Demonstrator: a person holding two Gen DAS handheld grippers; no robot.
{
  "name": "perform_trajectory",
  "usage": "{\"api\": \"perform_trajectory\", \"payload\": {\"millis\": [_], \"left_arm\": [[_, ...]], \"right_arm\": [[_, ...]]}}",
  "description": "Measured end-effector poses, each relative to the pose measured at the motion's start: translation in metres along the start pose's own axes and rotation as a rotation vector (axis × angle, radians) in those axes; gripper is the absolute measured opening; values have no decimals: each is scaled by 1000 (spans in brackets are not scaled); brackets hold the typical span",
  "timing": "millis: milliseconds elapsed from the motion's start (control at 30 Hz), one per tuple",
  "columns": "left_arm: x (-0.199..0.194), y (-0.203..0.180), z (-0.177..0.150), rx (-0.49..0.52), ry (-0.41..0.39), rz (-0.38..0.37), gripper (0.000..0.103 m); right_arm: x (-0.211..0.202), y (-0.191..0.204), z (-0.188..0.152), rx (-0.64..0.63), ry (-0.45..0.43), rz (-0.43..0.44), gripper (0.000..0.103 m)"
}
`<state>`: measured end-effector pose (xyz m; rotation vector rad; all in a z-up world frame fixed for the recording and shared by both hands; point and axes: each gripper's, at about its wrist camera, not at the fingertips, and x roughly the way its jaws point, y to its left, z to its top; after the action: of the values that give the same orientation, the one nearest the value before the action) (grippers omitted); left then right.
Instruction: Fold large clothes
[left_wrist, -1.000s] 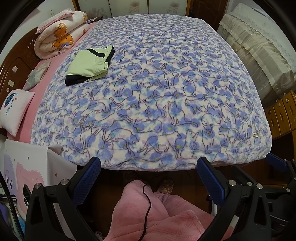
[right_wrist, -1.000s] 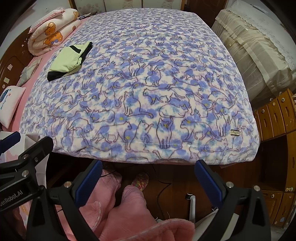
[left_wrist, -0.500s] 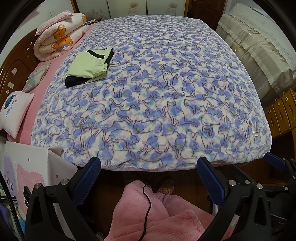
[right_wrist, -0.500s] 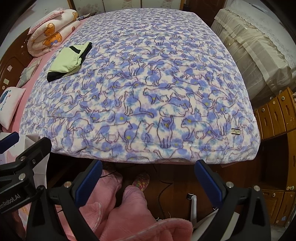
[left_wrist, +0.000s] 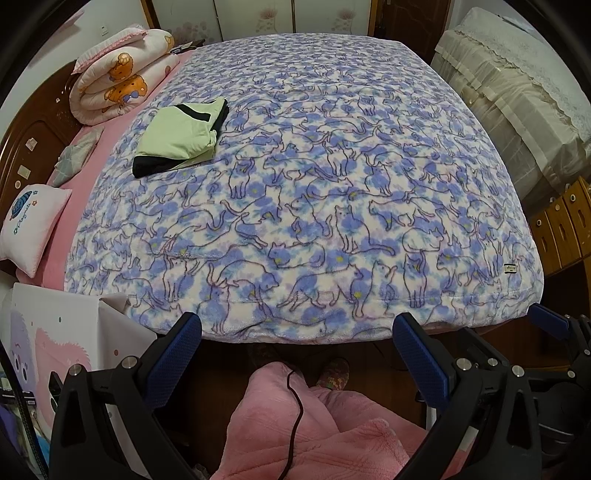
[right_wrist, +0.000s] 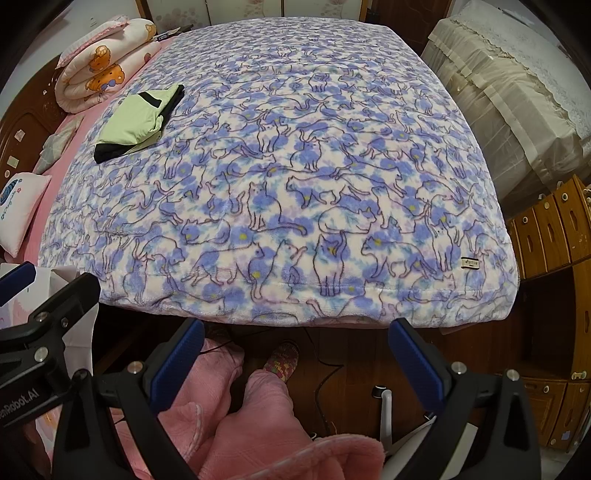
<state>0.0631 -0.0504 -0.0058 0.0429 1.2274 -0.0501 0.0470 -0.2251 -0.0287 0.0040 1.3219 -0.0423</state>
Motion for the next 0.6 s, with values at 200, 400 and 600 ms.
{"api": "perform_trajectory", "payload": {"millis": [200,400,600], "left_arm": [[0,-2,0,-3,1,2,102],[0,-4,-1,-7,1,4,102],[0,-6,-1,-9,0,5,102]], "right_arm": [[-1,0,1,-1,1,0,100],[-1,0,0,-1,1,0,100],[-1,0,0,-1,1,-1,100]]}}
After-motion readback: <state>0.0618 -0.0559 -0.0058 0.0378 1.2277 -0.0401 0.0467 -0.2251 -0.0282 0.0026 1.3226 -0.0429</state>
